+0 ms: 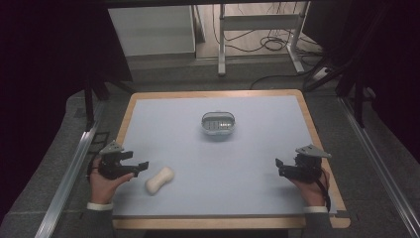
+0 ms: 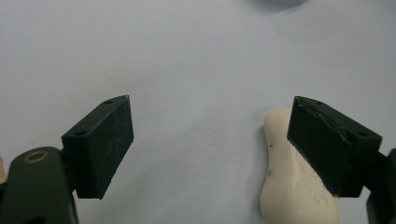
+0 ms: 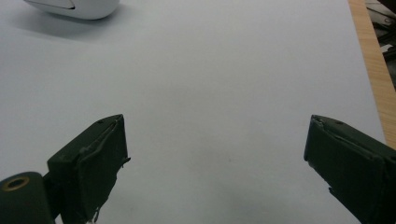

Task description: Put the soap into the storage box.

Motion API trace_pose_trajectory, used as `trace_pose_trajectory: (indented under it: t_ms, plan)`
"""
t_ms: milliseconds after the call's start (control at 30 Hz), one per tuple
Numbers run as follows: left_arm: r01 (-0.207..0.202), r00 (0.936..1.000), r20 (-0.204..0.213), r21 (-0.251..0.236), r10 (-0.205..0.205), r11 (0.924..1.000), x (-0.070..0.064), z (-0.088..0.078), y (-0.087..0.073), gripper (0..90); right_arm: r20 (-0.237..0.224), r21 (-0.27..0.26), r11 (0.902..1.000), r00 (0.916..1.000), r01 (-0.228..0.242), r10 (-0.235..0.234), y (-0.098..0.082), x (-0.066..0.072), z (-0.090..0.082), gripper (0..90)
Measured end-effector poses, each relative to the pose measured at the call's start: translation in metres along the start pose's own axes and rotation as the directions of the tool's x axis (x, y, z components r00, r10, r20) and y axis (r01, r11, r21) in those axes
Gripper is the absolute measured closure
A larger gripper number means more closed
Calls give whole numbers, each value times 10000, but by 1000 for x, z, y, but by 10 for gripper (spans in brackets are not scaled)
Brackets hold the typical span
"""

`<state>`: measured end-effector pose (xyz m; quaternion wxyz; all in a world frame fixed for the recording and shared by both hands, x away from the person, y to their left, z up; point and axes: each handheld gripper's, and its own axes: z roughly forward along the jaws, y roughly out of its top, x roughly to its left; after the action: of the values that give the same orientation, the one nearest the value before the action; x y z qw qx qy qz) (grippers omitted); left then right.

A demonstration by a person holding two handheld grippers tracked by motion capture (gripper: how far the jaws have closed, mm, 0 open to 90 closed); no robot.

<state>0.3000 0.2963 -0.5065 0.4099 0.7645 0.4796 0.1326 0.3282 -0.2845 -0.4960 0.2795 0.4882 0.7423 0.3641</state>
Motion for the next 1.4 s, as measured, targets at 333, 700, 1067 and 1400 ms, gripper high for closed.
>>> trace_pose_trajectory:
  t_ms: [333,700,1067,1400]
  plan:
    - [97,9999,-67,158,-96,9998,1,5,-4,146,-2,-96,9999,10000,56,-56,-4,-2,-1,65]
    - [158,9997,-180,185,-155,9997,4,7,-5,146,56,118,9999,10000,52,-53,-10,-6,-2,71]
    - [-507,9987,51,547,505,9972,-12,-2,5,145,247,-187,9994,9993,-288,292,-13,-17,-14,75]
    - [-680,9977,82,998,675,9927,-10,-13,28,141,356,-323,9983,9981,-482,493,-14,-22,-16,77]
